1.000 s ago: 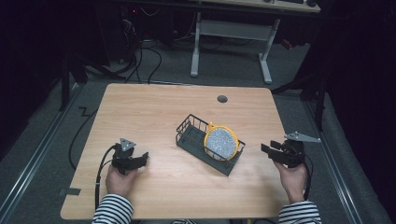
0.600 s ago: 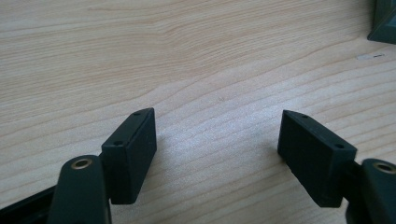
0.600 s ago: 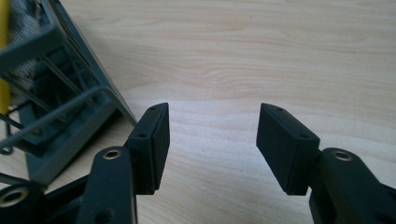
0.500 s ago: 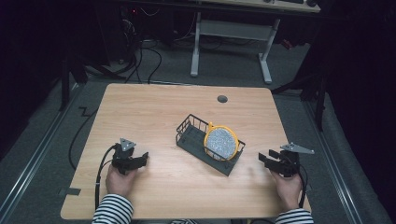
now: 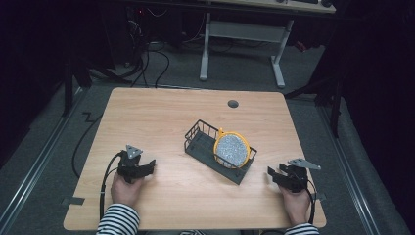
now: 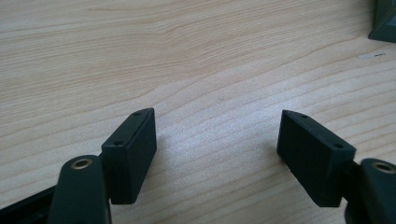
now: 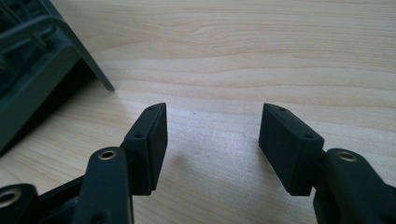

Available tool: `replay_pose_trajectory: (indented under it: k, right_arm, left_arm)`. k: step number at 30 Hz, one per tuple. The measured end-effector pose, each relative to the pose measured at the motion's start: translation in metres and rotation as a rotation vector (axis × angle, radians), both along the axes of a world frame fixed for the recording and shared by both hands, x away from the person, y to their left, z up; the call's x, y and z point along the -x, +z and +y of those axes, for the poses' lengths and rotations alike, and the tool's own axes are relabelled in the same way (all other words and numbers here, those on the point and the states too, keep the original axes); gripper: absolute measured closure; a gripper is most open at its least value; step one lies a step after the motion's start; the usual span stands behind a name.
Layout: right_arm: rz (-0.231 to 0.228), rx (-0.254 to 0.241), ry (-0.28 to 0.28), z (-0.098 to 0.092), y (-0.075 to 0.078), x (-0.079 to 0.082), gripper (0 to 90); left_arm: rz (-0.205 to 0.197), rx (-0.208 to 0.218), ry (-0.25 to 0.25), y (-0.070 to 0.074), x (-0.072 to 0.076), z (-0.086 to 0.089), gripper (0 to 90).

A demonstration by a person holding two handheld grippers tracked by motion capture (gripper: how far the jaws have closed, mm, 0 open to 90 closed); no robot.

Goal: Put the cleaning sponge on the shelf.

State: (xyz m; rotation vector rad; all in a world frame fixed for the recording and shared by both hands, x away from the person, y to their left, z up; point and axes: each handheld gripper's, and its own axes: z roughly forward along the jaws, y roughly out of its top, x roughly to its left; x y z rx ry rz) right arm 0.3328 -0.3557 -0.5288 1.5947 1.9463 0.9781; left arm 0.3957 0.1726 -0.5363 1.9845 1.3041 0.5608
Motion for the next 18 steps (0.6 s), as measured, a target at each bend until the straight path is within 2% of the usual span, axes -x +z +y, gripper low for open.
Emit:
replay_pose_trajectory:
  k: [3,6,11,18]
  right_arm:
    - [-0.005,0.019,0.006,0.001,0.0,0.0,41.8]
    - [0.013,0.045,0.012,0.004,-0.001,-0.001,39.4]
    - [0.008,0.125,0.026,0.013,-0.001,-0.001,36.7]
    - [0.009,0.123,0.024,0.013,-0.001,-0.001,36.6]
  left_arm:
    - [-0.001,0.0,0.0,0.0,0.0,0.0,28.8]
    - [0.0,0.0,0.0,0.0,0.0,0.0,28.8]
    - [-0.001,0.002,0.003,0.0,0.0,0.0,28.8]
    - [-0.003,0.004,0.011,0.0,0.001,0.001,31.1]
